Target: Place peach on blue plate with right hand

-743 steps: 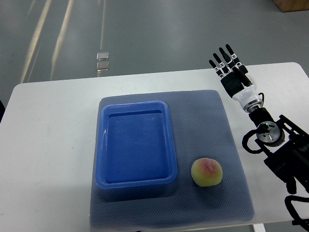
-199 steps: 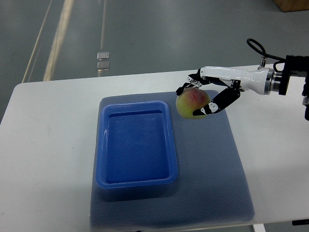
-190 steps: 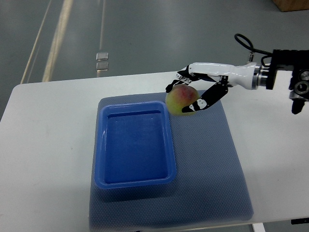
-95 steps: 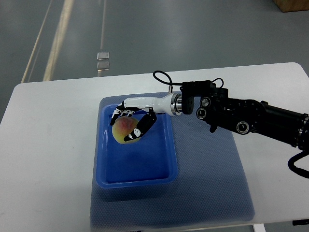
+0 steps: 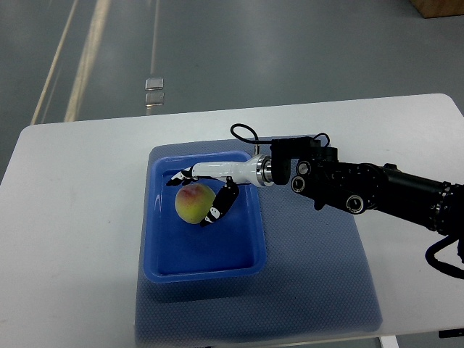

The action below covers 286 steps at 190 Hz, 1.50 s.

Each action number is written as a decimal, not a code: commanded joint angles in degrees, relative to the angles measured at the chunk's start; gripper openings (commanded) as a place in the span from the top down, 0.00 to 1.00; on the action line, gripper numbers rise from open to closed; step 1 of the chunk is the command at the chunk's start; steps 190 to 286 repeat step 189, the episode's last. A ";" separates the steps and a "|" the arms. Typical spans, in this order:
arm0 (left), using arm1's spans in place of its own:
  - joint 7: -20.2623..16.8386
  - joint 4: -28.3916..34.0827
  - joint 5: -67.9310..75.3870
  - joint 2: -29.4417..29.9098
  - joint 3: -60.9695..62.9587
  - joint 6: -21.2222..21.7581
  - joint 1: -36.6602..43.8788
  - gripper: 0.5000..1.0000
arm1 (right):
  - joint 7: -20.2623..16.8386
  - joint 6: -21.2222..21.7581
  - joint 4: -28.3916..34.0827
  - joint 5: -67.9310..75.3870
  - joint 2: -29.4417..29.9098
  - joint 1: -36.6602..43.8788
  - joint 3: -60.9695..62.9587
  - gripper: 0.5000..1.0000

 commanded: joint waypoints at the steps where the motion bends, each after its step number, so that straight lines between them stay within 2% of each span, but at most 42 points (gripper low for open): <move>1: 0.00 0.00 0.00 0.00 0.01 0.00 0.00 0.00 | -0.09 -0.01 0.08 0.94 -1.15 1.93 1.19 0.13; 10: 0.00 0.00 0.00 0.00 0.01 0.00 0.00 0.00 | -0.09 -0.01 0.08 0.94 -1.16 1.93 1.19 0.13; 13: 0.00 0.00 0.00 0.00 0.01 0.00 0.00 0.00 | 0.00 0.43 0.08 1.56 -2.91 4.30 5.23 0.13; 29: 0.00 0.00 0.00 0.00 0.01 0.00 0.00 0.00 | 0.00 1.13 0.25 4.72 -6.43 4.40 13.14 0.13; 39: 0.00 0.00 0.00 0.00 0.01 0.00 0.00 0.00 | 0.00 1.13 0.25 4.72 -6.43 4.40 13.15 0.13; 40: 0.00 0.00 0.00 0.00 0.01 0.00 0.00 0.00 | 0.00 1.83 0.25 8.38 -7.82 3.53 18.19 0.13; 54: 0.00 0.00 0.00 0.00 0.01 0.00 0.00 0.00 | 0.44 2.63 0.17 16.14 -9.07 -0.69 25.97 0.13; 64: 0.00 0.00 0.00 0.00 0.01 0.00 0.00 0.00 | 0.44 2.63 0.17 16.15 -9.07 -0.70 25.98 0.13; 65: 0.00 0.00 0.00 0.00 0.01 0.00 0.00 0.00 | 0.70 3.15 0.17 23.11 -9.76 -5.49 31.98 0.13; 78: 0.00 0.00 0.00 0.00 0.01 0.00 0.00 0.00 | 0.79 3.15 0.08 26.17 -9.51 -7.29 34.41 0.13; 79: 0.00 0.00 0.00 0.00 0.01 0.00 0.00 0.00 | 1.05 3.24 0.08 33.91 -8.90 -11.99 40.42 0.13; 83: 0.00 -0.08 0.08 0.00 0.01 0.00 0.00 0.00 | 1.06 3.24 -0.10 37.58 -8.80 -14.05 42.67 0.13; 92: 0.00 -0.08 0.08 0.00 0.01 0.00 0.00 0.00 | 1.14 2.89 -0.62 44.26 -7.67 -18.01 45.66 0.13; 102: 0.00 -0.08 0.08 0.00 0.01 0.00 0.00 0.00 | 1.14 2.89 -0.63 44.27 -7.66 -18.02 45.66 0.13; 103: 0.00 -0.17 0.08 0.00 0.01 0.00 0.00 0.00 | 1.23 3.07 -1.84 50.37 -4.18 -21.85 48.28 0.13; 107: 0.00 -0.17 0.08 0.00 0.01 0.00 0.00 0.00 | 1.32 3.15 -2.64 52.26 -2.66 -23.11 49.00 0.13; 133: 0.00 -0.17 0.08 0.00 0.01 0.09 0.00 0.00 | 6.77 3.51 -6.25 55.35 0.60 -25.22 50.06 0.13; 147: 0.00 -0.08 0.00 0.00 0.09 0.09 0.00 0.00 | 8.00 3.68 -6.87 55.52 0.95 -25.31 49.97 0.13; 286: 0.00 -0.17 0.00 0.00 0.09 0.18 0.00 0.00 | 8.09 4.39 -6.95 55.52 0.95 -25.31 49.97 0.13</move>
